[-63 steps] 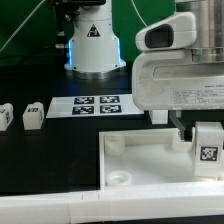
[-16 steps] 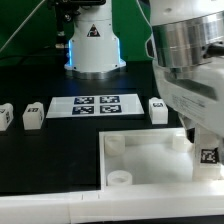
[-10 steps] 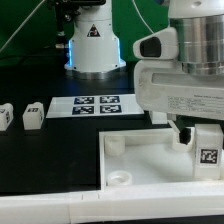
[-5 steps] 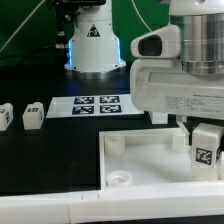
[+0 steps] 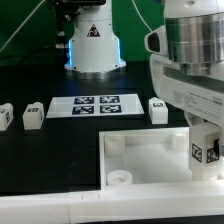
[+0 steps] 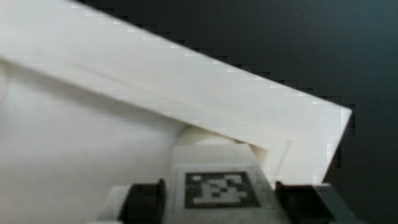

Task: Assemble one leg

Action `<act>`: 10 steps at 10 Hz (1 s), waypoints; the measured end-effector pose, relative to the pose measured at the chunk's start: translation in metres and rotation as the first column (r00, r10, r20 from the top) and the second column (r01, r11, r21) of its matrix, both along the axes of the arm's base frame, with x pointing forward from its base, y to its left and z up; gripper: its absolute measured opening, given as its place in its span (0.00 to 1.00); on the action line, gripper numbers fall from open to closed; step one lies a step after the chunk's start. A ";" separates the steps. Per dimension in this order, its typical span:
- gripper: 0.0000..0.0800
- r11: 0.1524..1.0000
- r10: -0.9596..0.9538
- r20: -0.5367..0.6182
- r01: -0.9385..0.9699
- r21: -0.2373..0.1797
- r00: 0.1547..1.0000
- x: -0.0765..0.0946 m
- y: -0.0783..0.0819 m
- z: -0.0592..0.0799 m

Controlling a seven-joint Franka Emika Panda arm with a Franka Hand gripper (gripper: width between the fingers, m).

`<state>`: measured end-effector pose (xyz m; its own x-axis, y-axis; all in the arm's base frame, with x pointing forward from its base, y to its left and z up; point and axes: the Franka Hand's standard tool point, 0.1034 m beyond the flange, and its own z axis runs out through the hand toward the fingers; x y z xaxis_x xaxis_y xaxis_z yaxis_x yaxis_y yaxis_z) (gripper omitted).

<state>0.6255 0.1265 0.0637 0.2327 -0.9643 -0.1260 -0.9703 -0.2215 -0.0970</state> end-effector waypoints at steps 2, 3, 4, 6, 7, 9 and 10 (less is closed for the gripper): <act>0.37 0.962 -0.264 -0.019 0.264 0.062 0.964 0.004 -0.001 0.000; 0.37 0.922 -0.379 -0.035 0.380 0.079 0.925 0.003 0.000 -0.001; 0.37 0.882 -0.461 -0.054 0.464 0.084 0.886 0.002 0.002 -0.001; 0.37 0.855 -0.509 -0.058 0.512 0.084 0.859 0.003 0.000 -0.002; 0.51 0.857 -0.505 -0.058 0.508 0.084 0.861 0.003 0.001 -0.002; 0.68 0.858 -0.503 -0.057 0.507 0.084 0.862 0.003 0.001 -0.002; 0.79 0.858 -0.503 -0.057 0.506 0.084 0.862 0.003 0.001 -0.002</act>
Offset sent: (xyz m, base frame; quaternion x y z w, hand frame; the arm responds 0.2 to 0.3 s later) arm -0.0029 0.0019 -0.0009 0.0216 -0.0089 0.2551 0.9666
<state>0.6282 0.1278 0.0620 -0.2882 -0.9319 -0.2201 -0.9496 0.3077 -0.0596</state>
